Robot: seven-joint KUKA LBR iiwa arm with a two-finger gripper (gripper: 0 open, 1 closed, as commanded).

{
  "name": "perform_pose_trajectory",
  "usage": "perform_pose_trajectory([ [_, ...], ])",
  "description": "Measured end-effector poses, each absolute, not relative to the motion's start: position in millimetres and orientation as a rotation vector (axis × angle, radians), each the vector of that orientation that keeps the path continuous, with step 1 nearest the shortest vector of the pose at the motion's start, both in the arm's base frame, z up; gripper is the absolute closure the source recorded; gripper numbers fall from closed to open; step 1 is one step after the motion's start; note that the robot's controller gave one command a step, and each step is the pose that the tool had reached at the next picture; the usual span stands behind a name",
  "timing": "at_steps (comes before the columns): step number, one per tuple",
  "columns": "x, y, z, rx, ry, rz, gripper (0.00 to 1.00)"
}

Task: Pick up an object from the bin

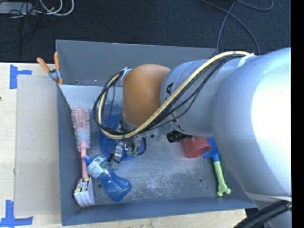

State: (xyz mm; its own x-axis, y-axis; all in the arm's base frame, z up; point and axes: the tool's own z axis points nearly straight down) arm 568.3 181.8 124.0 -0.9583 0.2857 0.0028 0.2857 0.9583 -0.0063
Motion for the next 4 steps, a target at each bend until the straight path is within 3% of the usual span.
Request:
perform_pose_trajectory([
  [1,574.8,172,72,-0.358,-3.119,0.004,0.0],
  [2,573.8,181,73,-0.786,-3.046,0.005,1.0],
  [3,573.8,181,73,-0.786,-3.046,0.005,1.0],
  [4,573.2,180,90,-0.788,-3.044,0.008,1.0],
])
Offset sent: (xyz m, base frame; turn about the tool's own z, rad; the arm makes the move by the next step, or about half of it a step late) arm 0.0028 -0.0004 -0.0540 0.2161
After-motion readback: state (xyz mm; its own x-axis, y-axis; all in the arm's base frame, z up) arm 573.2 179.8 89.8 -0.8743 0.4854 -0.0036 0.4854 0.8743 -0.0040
